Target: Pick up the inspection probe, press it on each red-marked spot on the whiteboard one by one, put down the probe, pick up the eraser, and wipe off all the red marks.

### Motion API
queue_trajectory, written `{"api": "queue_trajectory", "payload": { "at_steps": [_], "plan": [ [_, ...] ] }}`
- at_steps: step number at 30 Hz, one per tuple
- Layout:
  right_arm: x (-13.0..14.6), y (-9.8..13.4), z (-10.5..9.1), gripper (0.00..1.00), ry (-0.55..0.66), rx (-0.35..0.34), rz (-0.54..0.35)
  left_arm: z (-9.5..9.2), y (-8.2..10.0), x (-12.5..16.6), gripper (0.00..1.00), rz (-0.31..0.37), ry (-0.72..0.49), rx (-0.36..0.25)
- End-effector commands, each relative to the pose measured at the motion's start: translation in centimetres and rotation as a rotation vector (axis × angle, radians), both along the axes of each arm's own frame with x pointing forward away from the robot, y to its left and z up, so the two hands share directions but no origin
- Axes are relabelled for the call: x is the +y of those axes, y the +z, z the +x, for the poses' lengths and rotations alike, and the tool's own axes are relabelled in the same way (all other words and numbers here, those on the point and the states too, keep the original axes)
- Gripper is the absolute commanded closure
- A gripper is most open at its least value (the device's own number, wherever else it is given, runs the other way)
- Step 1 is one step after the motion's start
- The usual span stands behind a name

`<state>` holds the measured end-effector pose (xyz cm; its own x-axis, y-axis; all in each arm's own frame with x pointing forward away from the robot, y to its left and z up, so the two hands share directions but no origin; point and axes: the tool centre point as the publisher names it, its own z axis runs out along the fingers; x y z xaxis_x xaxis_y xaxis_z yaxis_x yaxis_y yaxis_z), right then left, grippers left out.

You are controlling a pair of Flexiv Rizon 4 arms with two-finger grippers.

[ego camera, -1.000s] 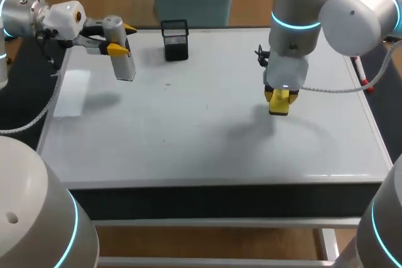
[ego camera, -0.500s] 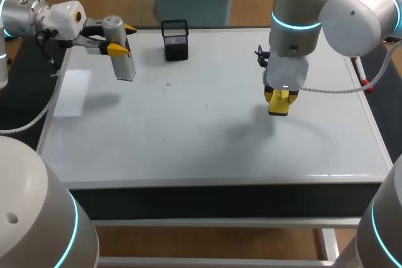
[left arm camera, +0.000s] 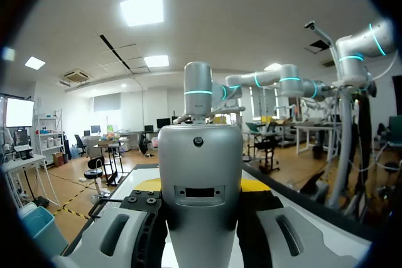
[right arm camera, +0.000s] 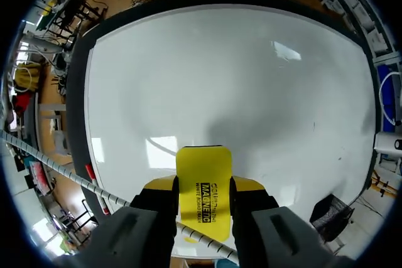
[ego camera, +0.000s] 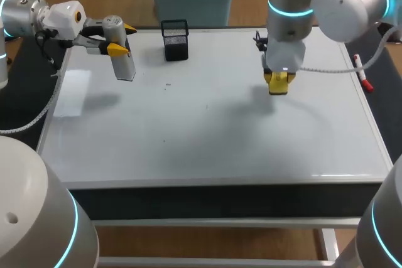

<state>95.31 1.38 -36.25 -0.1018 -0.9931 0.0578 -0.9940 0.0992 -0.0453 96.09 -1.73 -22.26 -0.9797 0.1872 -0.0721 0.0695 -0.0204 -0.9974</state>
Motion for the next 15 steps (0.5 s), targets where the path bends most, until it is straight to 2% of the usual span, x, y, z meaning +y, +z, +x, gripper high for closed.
{"api": "queue_trajectory", "payload": {
  "at_steps": [1, 3, 4, 10, 15],
  "plan": [
    [0.3, -0.1, 5.4, 1.00, 0.009, 0.061, -0.002, 0.0, 0.1, 0.0, 1.00, 0.000, -0.002, -0.001],
    [0.3, 0.0, 7.0, 1.00, 0.018, 0.074, 0.030, 0.0, 0.1, 0.0, 1.00, 0.000, -0.002, -0.001],
    [0.3, 0.0, 7.8, 1.00, 0.021, 0.072, 0.009, 0.0, 0.1, 0.0, 1.00, 0.000, -0.002, -0.001],
    [0.7, -0.1, 11.7, 1.00, 0.052, 0.099, 0.014, 0.0, 0.1, 0.0, 1.00, 0.000, -0.002, -0.001],
    [1.2, -0.8, 14.0, 1.00, 0.069, 0.137, 0.051, 0.0, 0.1, 0.0, 1.00, 0.000, -0.002, -0.001]
  ]
}}
